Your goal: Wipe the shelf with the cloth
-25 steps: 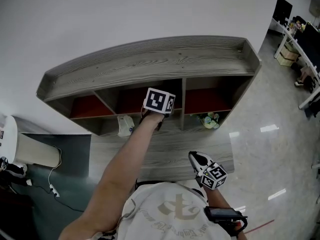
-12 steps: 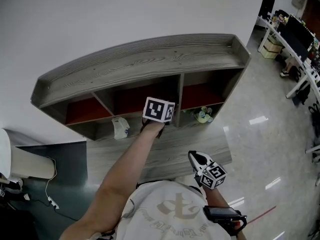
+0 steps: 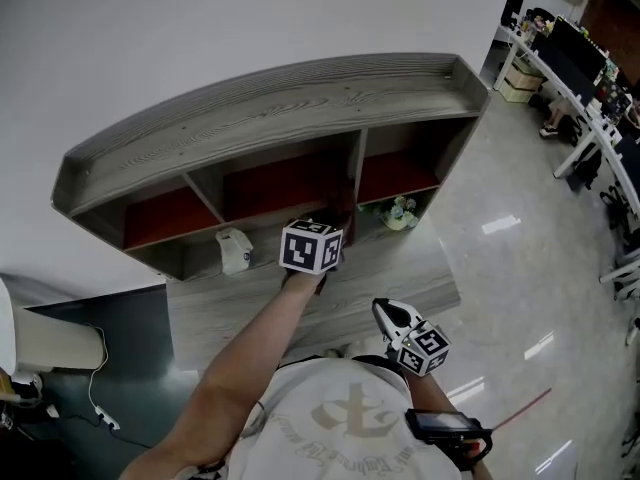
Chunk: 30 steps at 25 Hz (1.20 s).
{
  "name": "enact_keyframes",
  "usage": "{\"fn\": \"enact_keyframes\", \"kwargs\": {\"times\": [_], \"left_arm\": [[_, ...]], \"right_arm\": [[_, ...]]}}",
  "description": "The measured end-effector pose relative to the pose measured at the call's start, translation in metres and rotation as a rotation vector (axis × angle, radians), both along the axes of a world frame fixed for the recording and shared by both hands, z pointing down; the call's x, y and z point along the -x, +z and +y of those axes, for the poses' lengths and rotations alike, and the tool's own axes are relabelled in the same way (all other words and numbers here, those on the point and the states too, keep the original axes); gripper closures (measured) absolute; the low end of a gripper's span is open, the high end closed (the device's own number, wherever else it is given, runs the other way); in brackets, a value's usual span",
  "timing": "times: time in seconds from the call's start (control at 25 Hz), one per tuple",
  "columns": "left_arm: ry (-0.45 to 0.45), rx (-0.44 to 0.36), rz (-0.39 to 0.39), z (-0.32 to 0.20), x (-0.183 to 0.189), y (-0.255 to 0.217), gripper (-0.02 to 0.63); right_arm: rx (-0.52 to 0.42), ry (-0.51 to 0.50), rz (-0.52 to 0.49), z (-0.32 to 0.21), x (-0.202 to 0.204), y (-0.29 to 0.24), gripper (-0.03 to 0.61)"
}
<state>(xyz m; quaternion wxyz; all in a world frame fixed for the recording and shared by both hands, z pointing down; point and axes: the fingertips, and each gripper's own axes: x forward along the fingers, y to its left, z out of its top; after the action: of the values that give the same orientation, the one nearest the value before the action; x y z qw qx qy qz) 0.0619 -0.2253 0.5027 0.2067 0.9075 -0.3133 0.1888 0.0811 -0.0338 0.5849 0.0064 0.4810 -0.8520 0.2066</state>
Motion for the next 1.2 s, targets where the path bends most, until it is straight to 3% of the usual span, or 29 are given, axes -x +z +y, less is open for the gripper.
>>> {"fn": "enact_keyframes", "kwargs": {"times": [0.24,0.76,1.0,1.2], "left_arm": [[0.017,-0.007,0.074,0.046,0.017,0.018,0.548],[0.076,0.033,0.069,0.090,0.008,0.053,0.546],[0.017,0.030,0.036,0.085,-0.009,0.059,0.546],[-0.033,-0.020,-0.013,0.073,-0.042,0.053,0.546]], "right_arm": [[0.006,0.055,0.014,0.013,-0.009,0.001,0.574],[0.011,0.103,0.012,0.012,-0.038,0.008,0.574],[0.017,0.078,-0.006,0.000,-0.063,0.015,0.574],[0.026,0.020,-0.017,-0.010,-0.093,0.017,0.574]]}}
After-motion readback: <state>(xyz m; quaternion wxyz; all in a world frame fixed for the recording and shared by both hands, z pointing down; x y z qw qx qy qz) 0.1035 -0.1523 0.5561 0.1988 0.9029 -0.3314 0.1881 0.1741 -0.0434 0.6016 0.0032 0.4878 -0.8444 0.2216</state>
